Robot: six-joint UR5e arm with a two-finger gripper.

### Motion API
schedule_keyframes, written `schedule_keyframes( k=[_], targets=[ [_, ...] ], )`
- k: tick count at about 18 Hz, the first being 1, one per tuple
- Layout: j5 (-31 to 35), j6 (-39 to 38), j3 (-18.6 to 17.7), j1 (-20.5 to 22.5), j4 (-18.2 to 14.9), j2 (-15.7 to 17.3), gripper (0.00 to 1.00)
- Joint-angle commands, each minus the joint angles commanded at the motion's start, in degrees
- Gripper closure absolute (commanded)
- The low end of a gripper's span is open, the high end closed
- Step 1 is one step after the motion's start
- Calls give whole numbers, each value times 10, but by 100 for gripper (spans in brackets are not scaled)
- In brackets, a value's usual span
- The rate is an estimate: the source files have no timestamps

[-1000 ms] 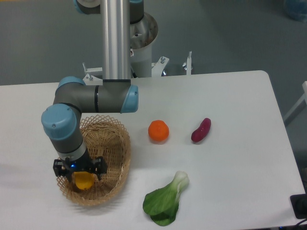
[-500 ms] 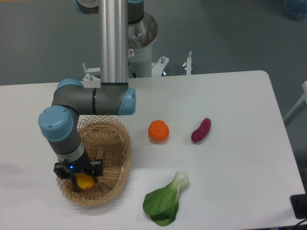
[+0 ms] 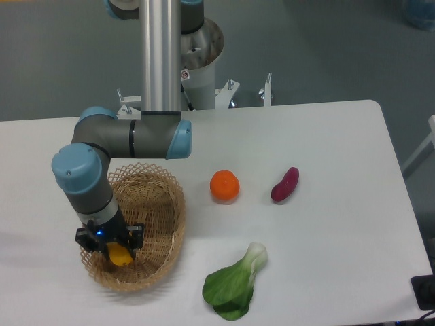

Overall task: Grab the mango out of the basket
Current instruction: 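Lift the mango out of the basket and carry it toward the sweet potato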

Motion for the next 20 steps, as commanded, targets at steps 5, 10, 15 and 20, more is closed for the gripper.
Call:
schedule_keyframes(
  k=[5, 10, 15, 20],
  targets=[
    [-3, 36, 5, 53, -4, 56, 57],
    [-49, 144, 17, 133, -26, 103, 56],
    [-66, 307, 19, 217, -128, 134, 56],
    [-82, 481, 19, 302, -182, 146, 56]
  ],
)
